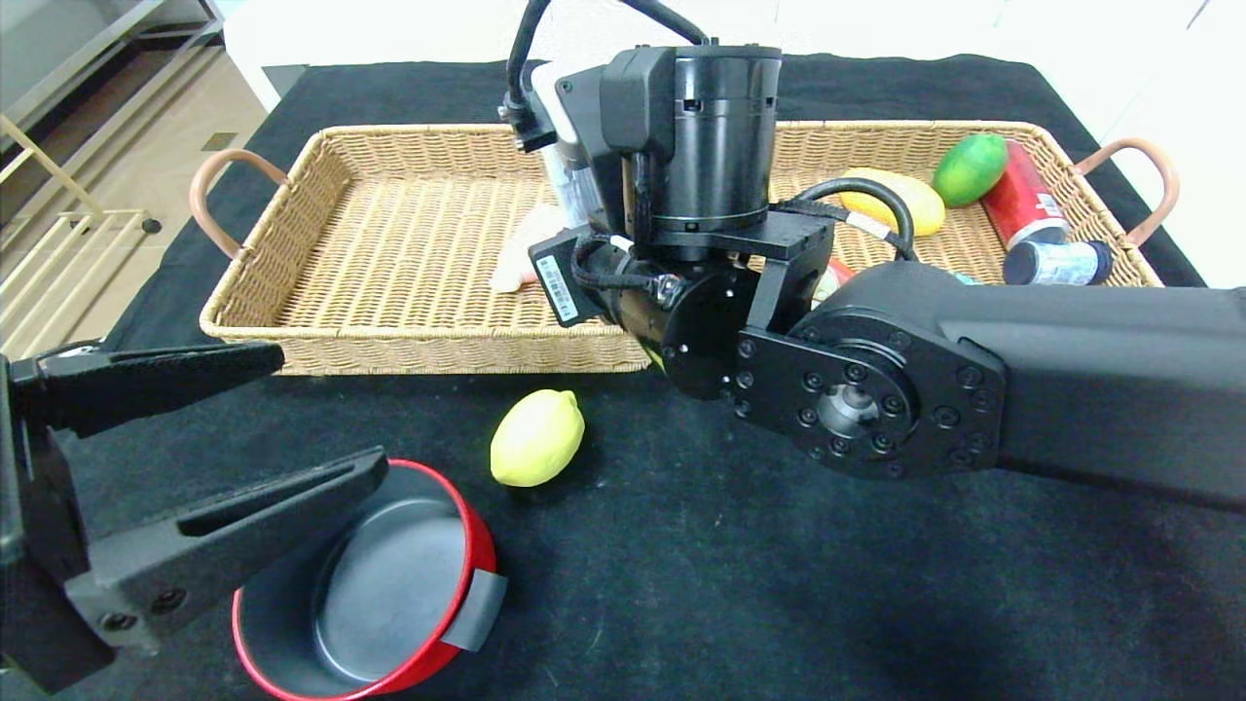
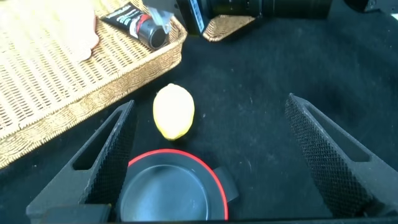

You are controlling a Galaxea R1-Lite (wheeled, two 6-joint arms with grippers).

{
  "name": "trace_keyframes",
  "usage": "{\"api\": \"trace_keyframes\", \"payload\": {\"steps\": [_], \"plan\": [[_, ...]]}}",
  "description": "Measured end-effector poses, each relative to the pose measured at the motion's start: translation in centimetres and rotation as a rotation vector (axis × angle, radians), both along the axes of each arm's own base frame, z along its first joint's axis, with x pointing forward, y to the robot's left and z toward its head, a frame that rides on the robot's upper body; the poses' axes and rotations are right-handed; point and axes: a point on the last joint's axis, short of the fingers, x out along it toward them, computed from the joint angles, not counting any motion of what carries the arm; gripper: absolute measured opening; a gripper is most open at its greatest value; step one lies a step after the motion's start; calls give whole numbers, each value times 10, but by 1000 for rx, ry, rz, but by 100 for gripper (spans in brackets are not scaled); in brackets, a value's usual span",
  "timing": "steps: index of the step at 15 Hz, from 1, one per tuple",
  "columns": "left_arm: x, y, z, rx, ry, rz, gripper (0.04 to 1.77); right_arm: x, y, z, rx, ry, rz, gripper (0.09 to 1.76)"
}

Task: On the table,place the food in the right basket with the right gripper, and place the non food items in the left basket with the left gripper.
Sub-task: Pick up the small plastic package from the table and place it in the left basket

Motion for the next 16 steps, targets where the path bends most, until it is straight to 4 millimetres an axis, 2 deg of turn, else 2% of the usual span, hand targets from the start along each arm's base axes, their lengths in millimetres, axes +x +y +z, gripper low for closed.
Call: {"api": "trace_keyframes", "payload": {"steps": [2,5,9,16], "plan": [[1,-1,-1,3,6,0,172,3,-2,-1,-7,-2,-9,66],[2,-1,-2,6,10,-1,172,4,-3,-1,-5,-2,-15,98],[2,-2,-2,7,11,-2,172,4,-2,-3,-7,4,-30,128],[2,-1,-2,6,10,-3,172,-16,-8,2,-13,30,-26,153]]}}
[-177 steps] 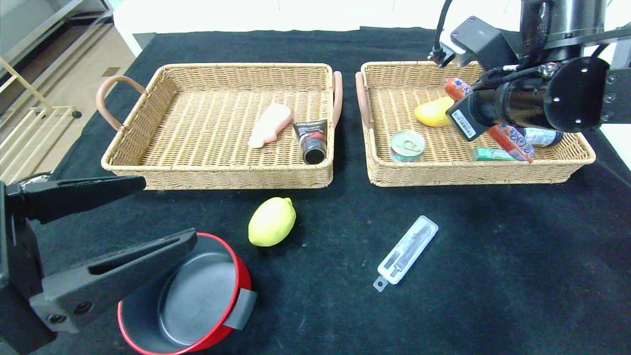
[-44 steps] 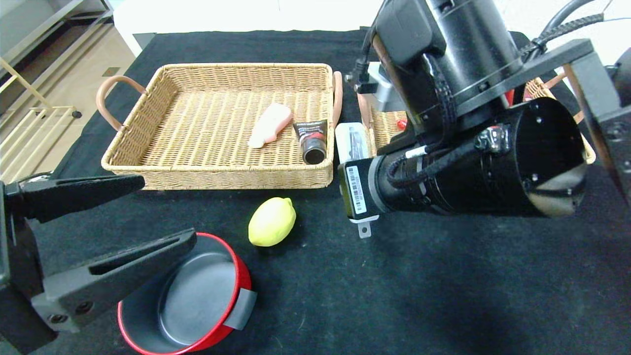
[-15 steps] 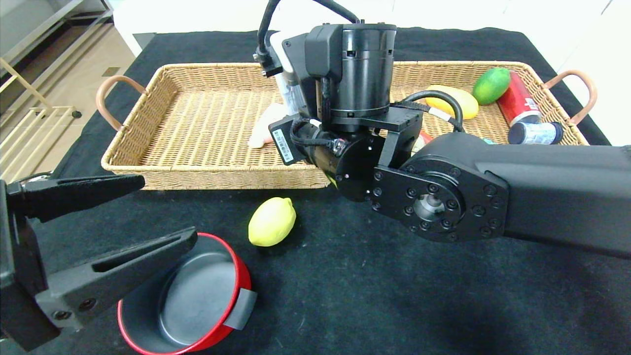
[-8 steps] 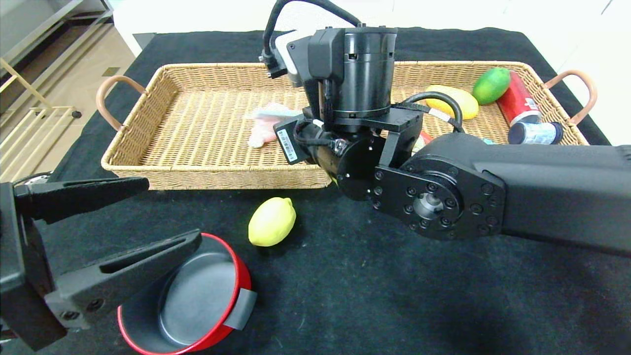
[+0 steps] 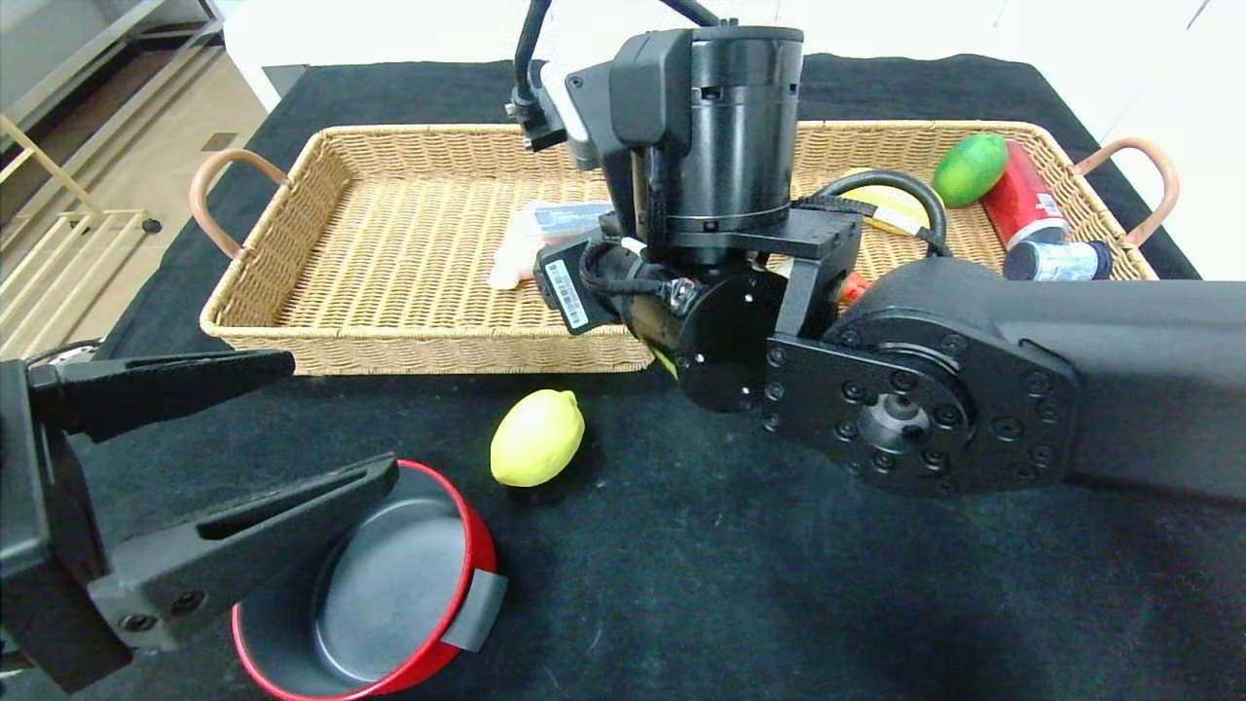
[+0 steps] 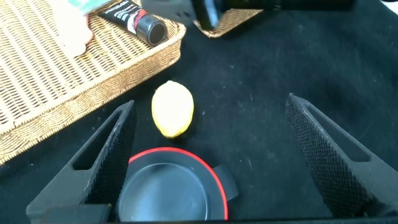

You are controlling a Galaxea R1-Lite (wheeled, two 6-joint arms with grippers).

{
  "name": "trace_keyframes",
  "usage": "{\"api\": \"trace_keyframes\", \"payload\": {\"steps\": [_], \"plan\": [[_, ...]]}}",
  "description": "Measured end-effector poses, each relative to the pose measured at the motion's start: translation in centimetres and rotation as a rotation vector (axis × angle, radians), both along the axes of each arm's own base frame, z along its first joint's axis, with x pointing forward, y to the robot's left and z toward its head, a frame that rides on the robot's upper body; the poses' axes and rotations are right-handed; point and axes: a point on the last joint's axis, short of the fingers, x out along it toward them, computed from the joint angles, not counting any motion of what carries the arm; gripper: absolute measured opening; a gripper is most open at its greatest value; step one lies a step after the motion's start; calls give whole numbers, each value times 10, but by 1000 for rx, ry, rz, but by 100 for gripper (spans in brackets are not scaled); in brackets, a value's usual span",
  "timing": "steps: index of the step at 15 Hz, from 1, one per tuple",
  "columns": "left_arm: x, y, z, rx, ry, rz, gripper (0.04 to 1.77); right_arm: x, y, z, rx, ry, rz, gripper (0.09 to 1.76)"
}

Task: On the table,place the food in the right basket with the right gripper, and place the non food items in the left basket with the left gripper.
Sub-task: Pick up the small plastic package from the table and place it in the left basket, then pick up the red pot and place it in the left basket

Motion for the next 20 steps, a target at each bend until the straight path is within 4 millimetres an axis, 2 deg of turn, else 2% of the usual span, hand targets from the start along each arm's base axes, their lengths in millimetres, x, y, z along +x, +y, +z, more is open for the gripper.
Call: {"api": "trace_keyframes", "payload": {"steps": [4,7,12,17,20], "plan": [[0,0,-1,1,3,1,172,-19,-21,-4,-42,60,18,160],[1,2,1,-1,-1,15,172,-35,-49,-1,-58,112,109,163],[3,5,0,8,7,37,172,-56,-111,-3,-83,183,229,167],[9,1,-6,27,37,37,172,-74,-178,-14,-68,236,347,169],[10,1,-7,37,39,36,172,-80,-209,-28,-75,265,397,170]]}}
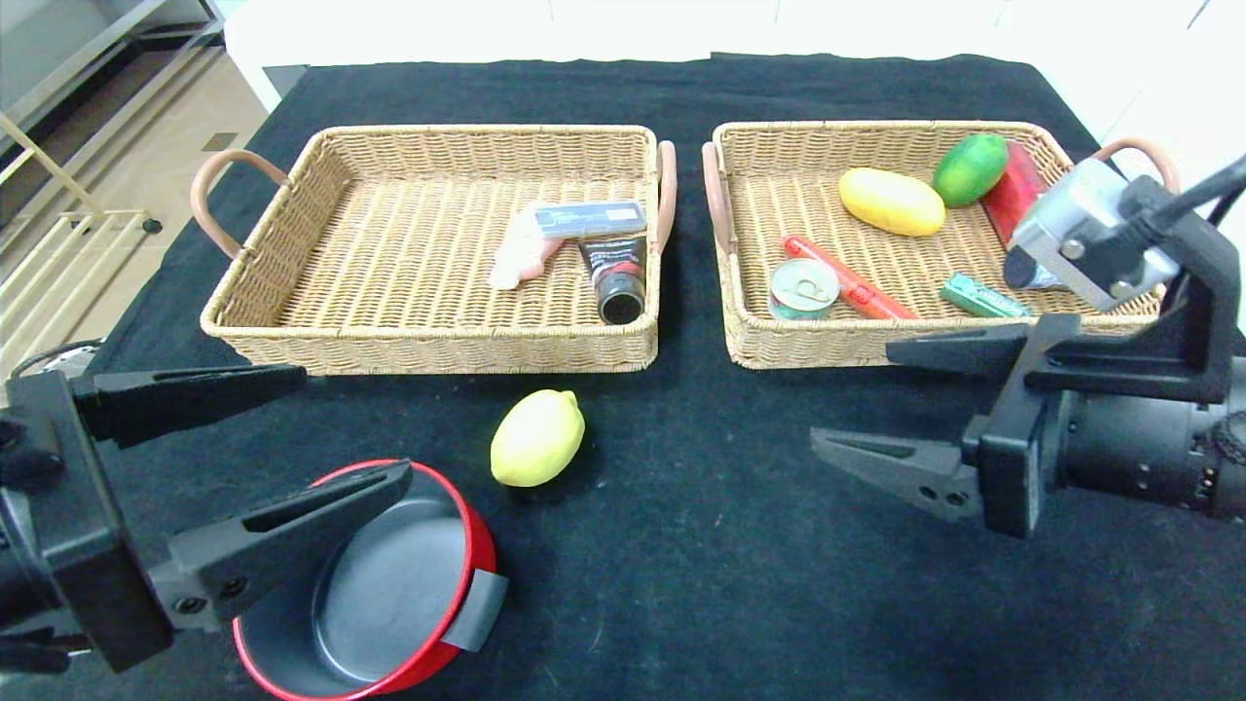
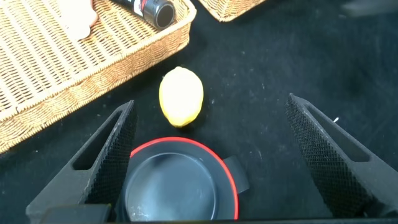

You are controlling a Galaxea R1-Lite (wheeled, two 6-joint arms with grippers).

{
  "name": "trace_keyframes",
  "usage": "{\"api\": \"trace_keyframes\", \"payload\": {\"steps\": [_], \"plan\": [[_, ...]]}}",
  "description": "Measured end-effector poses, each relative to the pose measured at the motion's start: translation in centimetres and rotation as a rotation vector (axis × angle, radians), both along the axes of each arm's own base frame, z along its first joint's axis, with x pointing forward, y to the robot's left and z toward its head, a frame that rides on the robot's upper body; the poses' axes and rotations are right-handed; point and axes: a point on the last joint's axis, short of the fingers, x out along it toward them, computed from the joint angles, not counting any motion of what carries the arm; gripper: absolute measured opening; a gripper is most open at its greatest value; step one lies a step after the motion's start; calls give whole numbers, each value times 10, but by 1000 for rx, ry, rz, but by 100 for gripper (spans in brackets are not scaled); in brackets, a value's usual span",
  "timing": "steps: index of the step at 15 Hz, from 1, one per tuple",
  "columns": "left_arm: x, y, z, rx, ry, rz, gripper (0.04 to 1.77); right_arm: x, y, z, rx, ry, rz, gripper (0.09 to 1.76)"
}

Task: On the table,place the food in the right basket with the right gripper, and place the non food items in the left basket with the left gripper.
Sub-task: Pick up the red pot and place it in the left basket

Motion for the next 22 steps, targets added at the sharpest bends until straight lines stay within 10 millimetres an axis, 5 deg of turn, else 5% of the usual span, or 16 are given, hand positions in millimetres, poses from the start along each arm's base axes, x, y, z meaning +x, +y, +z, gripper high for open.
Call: {"api": "trace_keyframes", "payload": {"steps": [12,18,22], "plan": [[7,-6,-11,42,37,12,172,-4,-66,-62,91,-100,26,170],[5,-9,-13,84,54,95,172,-19,-76,-57,114,-143,-5,170],[-4,-4,-3,197,228,104,172,-22,-78,-55,119,-155,-11,170]]}}
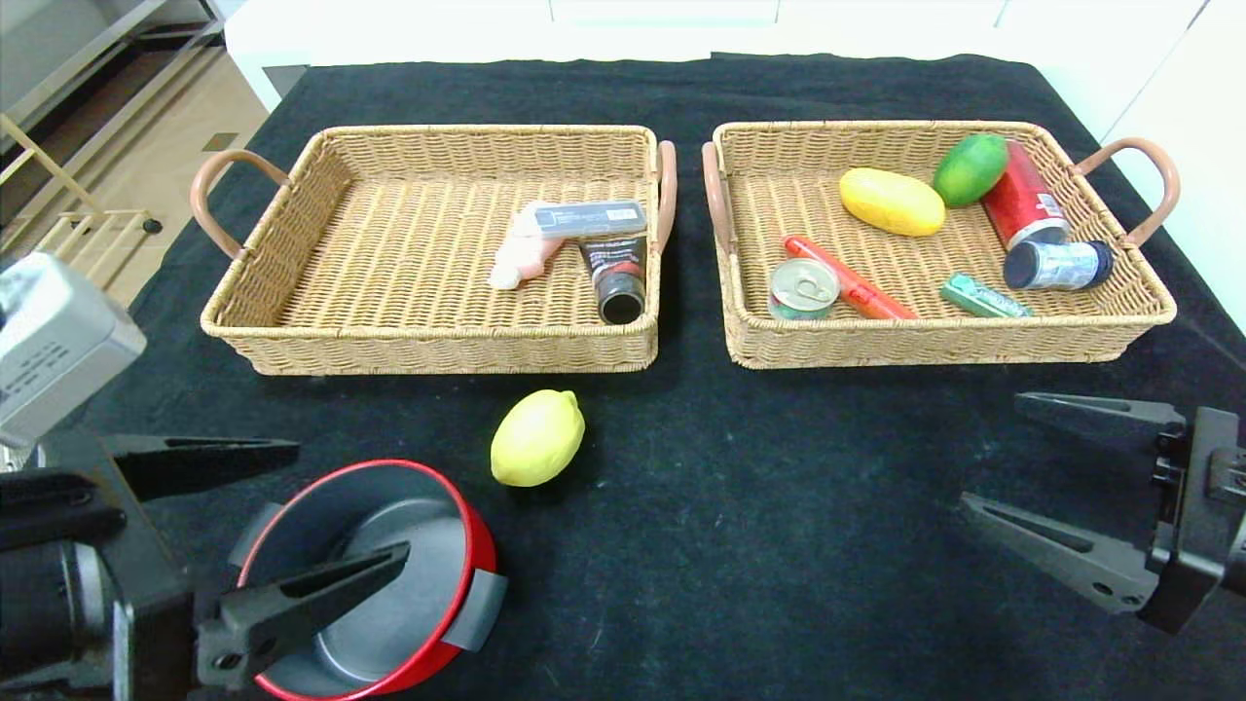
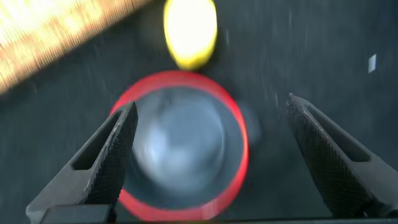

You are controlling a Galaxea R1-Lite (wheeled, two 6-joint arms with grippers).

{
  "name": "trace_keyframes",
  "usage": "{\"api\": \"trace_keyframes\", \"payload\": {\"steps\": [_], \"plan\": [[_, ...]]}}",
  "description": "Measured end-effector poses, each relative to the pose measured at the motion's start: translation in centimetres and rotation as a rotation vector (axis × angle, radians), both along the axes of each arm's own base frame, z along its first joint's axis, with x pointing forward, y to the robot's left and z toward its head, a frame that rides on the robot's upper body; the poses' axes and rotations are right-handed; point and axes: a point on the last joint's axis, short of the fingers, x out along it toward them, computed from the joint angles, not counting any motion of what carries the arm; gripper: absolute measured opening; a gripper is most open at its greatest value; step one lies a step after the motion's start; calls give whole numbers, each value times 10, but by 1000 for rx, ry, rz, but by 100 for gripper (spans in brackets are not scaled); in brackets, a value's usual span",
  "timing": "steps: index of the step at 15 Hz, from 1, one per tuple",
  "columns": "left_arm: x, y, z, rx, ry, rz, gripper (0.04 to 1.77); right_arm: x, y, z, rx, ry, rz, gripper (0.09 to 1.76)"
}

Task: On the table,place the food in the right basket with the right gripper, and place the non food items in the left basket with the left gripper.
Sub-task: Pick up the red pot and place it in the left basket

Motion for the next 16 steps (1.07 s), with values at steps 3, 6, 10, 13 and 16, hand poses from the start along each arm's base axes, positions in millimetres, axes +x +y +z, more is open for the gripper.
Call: {"api": "trace_keyframes", "payload": {"steps": [3,6,10,13,16], "plan": [[1,-1,7,51,114,44,172,-1,0,-1,-2,1,1,170],[9,-11,1,70,206,50,172,-2,0,-1,-4,-2,6,170],[13,-23,-23,165,303,12,172,-4,1,-1,-5,-7,13,170],[14,-25,-35,209,349,3,172,-5,1,0,-4,-12,15,171],[18,-29,-44,234,382,3,172,-6,1,-1,-5,-10,17,171]]}}
